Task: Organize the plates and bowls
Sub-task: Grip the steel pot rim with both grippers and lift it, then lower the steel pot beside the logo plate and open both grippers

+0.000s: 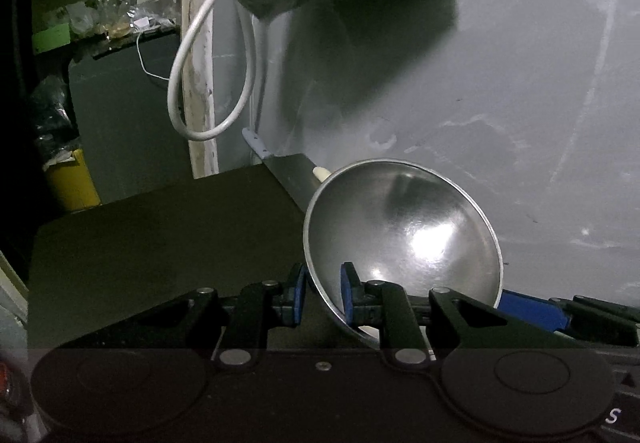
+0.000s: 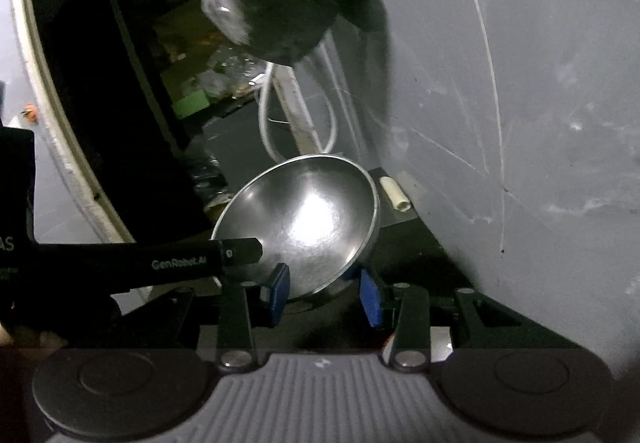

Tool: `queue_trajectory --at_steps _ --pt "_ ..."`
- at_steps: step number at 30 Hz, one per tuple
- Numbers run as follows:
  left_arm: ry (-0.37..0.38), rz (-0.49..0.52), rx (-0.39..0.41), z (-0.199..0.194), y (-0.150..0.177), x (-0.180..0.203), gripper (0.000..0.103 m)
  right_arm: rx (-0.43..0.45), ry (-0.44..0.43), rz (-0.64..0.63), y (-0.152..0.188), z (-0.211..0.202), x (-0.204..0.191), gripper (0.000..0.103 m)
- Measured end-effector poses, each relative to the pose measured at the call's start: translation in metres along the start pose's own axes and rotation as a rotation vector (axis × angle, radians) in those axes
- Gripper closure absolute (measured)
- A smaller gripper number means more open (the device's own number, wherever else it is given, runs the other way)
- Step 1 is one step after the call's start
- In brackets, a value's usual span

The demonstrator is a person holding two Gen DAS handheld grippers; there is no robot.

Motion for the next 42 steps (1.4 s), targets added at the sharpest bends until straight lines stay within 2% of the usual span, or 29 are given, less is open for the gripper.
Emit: queue_trajectory --at_steps 5,9,22,33,42 --pt "0.019 -0.011 -0.003 -0.036 0.018 0.004 0.083 -0.009 -0.041 -0.008 0.018 -0.039 -0.008 0.060" --pt "0.034 -0.027 -0.051 -0.056 0.045 0.007 0.082 -0.054 -0.060 0.011 0.038 -0.063 -0.009 0.060" --pt "0.062 -0.015 -0.319 -0.076 0.127 0.015 0.081 -0.268 -0.102 0.085 0.102 -0.104 0.000 0.059" --pt "0.057 -0.019 -0.473 -0.079 0.157 0.012 0.080 -0.395 -0.142 0.057 0.122 -0.111 -0.006 0.059" --pt "0.053 -0.007 -0.521 -0.077 0.165 0.012 0.080 -0.436 -0.160 0.046 0.126 -0.111 -0.009 0.060"
Point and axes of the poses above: each gripper's, at about its wrist camera, not at the fingertips, and z roughly the way its jaws point, x to its right, y to its underside, the point moved 1 cm from there along z, roughly the way its jaws point, and after that the axes turned 5 degrees about -z, right-handed, at the moved point
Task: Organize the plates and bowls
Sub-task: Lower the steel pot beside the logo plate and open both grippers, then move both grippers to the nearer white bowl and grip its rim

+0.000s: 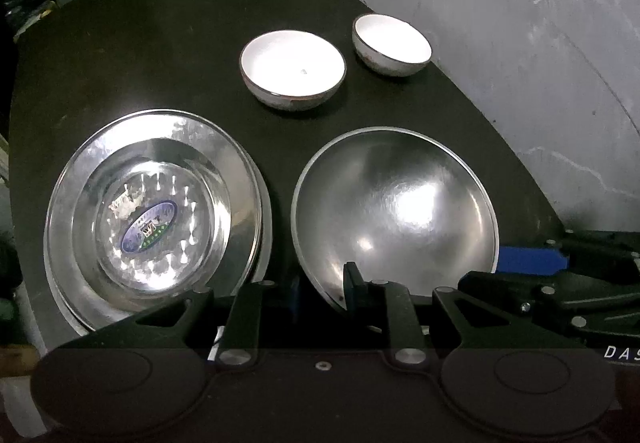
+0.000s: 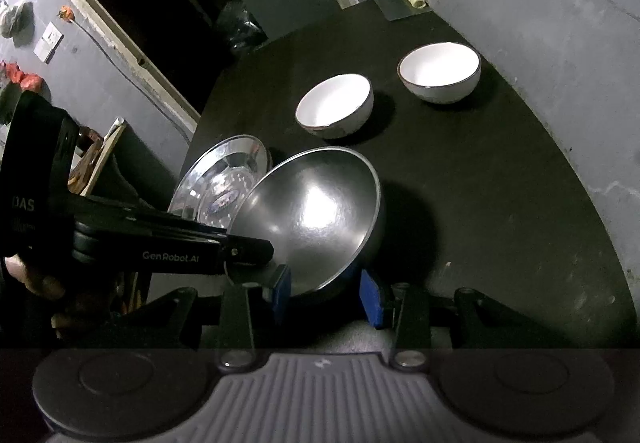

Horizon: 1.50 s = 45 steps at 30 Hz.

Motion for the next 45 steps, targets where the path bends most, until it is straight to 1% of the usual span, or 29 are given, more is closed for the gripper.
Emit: queue_trajectory --at_steps 8,16,17,18,19,20,21,26,27,29,33,34,35,36,37,40,41,45 --pt "-0.010 0.002 -0.032 0.003 0.000 -0.002 0.080 -0.023 -0.010 -0.005 0.000 0.005 0.000 0.060" --pt "-0.015 0.028 -0.039 0.006 0.002 -0.001 0.078 -0.030 -0.011 -0.005 -0.003 0.007 0.001 0.060" --pt "-0.015 0.031 -0.038 0.005 0.002 -0.001 0.077 -0.029 -0.011 -0.005 -0.003 0.007 0.002 0.058" --pt "-0.017 0.037 -0.037 0.004 0.002 -0.001 0.076 -0.027 -0.009 -0.004 -0.003 0.006 0.002 0.057" --pt "-0.021 0.045 -0.035 0.003 0.002 -0.001 0.072 -0.024 -0.007 -0.003 -0.003 0.006 0.003 0.056" --pt "-0.023 0.057 -0.036 0.002 0.002 -0.001 0.071 -0.020 -0.005 -0.002 -0.004 0.005 0.003 0.055" --pt "-0.021 0.065 -0.037 0.001 0.002 -0.002 0.068 -0.018 -0.003 -0.001 -0.004 0.005 0.003 0.055" --pt "-0.015 0.107 -0.028 -0.009 0.005 -0.003 0.064 -0.008 0.006 0.008 -0.006 0.002 0.007 0.054" --pt "-0.015 0.117 -0.025 -0.012 0.005 -0.003 0.061 -0.006 0.008 0.008 -0.006 0.002 0.007 0.053" --pt "-0.020 0.143 -0.007 -0.019 0.005 -0.002 0.056 0.003 0.012 0.006 -0.008 0.000 0.007 0.049" --pt "-0.021 0.178 0.040 -0.031 0.003 -0.001 0.038 0.016 0.016 0.002 -0.013 0.000 0.008 0.042" --pt "-0.019 0.182 0.054 -0.033 0.001 -0.001 0.031 0.020 0.017 0.001 -0.015 0.000 0.008 0.039" --pt "-0.017 0.184 0.074 -0.036 -0.001 -0.002 0.027 0.024 0.019 -0.002 -0.016 0.001 0.008 0.035" --pt "-0.021 0.180 0.094 -0.038 -0.003 -0.002 0.020 0.028 0.020 -0.004 -0.018 0.001 0.008 0.033" --pt "-0.028 0.171 0.118 -0.040 -0.006 -0.003 0.014 0.033 0.023 -0.006 -0.020 0.002 0.008 0.028" --pt "-0.062 0.122 0.191 -0.044 -0.016 -0.009 0.003 0.055 0.034 -0.009 -0.026 0.002 0.009 0.014" --pt "-0.076 0.098 0.214 -0.045 -0.020 -0.012 0.002 0.064 0.036 -0.008 -0.028 0.003 0.010 0.010" --pt "-0.105 -0.010 0.278 -0.042 -0.037 -0.028 0.001 0.096 0.045 0.004 -0.036 0.004 0.014 0.001"
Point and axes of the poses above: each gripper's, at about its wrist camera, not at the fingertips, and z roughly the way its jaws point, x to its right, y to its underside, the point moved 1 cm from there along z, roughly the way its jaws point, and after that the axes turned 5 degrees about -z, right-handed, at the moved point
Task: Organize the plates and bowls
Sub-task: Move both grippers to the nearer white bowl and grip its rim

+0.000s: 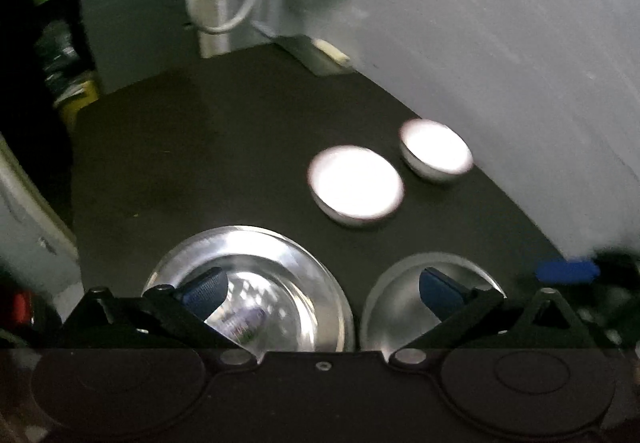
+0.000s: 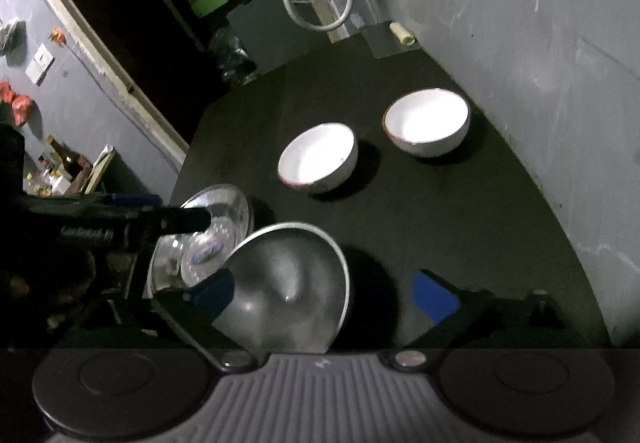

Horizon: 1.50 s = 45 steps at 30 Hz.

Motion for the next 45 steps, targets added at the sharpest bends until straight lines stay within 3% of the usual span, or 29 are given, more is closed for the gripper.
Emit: queue_trajectory --at_steps 6,9,17,26,32,42,45 --pt "-0.111 -0.066 0.075 0.022 -0.027 -0.013 0.001 0.065 0.062 0.047 -0.015 0.013 0.007 0.000" --pt "-0.144 -0.061 0.057 0.042 -0.041 -0.018 0.001 0.071 0.117 0.090 -0.026 0.026 0.011 0.000" --pt "-0.073 0.062 -0.024 0.092 -0.068 -0.015 0.001 0.049 0.172 0.147 -0.048 0.061 0.019 0.000" --pt "-0.017 0.122 -0.093 0.125 -0.077 -0.015 0.001 0.019 0.190 0.152 -0.055 0.093 0.020 0.001" --pt "0.007 0.149 -0.122 0.135 -0.082 -0.016 0.003 0.014 0.187 0.152 -0.058 0.102 0.019 0.012" --pt "0.069 0.147 -0.143 0.135 -0.083 -0.015 0.034 0.009 0.151 0.155 -0.067 0.117 0.019 0.033" --pt "0.082 0.144 -0.149 0.134 -0.081 -0.012 0.052 0.005 0.146 0.153 -0.069 0.119 0.018 0.038"
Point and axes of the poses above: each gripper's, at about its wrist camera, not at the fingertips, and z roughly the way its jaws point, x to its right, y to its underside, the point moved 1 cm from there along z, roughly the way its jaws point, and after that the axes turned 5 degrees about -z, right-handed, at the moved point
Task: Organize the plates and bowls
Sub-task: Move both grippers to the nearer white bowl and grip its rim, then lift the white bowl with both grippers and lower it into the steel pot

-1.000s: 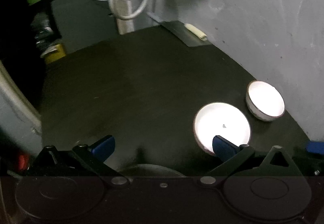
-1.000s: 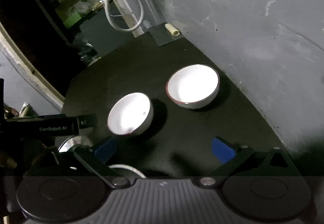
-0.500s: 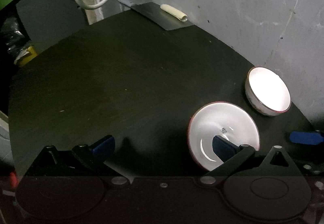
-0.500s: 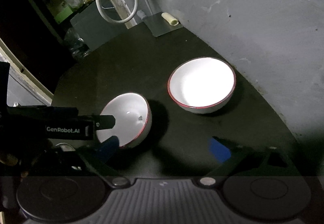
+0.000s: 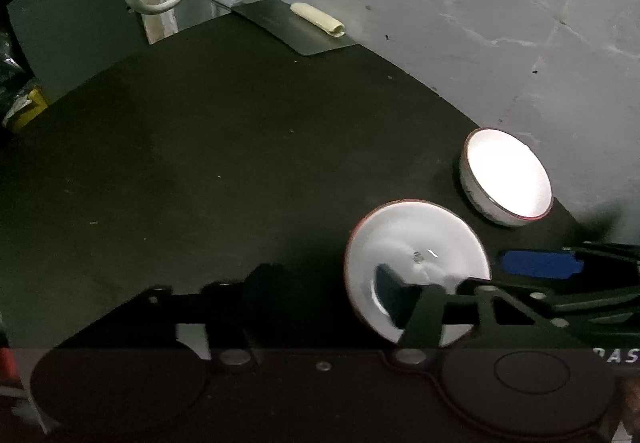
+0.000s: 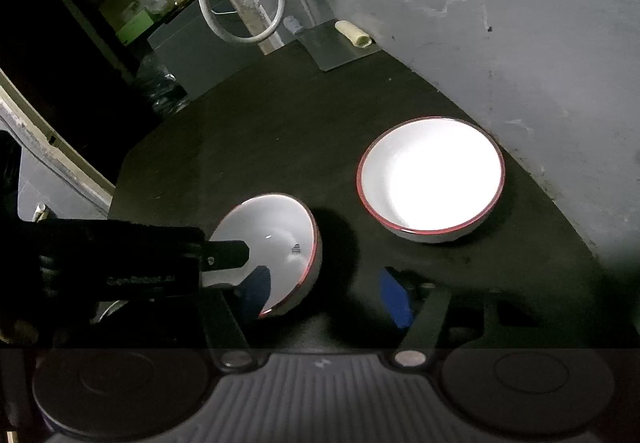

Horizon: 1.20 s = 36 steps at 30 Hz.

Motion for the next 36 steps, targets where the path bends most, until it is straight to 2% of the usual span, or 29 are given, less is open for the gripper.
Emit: queue_trajectory --at_steps 4,14,23,36 --pt "0.007 -0.001 -0.008 0.001 0.002 0.003 0.062 -0.006 -0.012 0.007 -0.001 0.003 0.000 0.044" --pt "0.010 -0.015 -0.021 0.002 0.004 0.011 0.092 -0.014 -0.060 0.040 -0.001 0.011 -0.001 0.076" --pt "0.020 -0.033 0.002 -0.015 0.008 0.017 0.093 0.001 -0.073 0.051 0.002 -0.002 -0.003 0.077" --pt "0.046 -0.006 0.067 -0.061 0.020 0.039 0.093 0.074 -0.110 0.041 0.010 -0.057 -0.004 0.077"
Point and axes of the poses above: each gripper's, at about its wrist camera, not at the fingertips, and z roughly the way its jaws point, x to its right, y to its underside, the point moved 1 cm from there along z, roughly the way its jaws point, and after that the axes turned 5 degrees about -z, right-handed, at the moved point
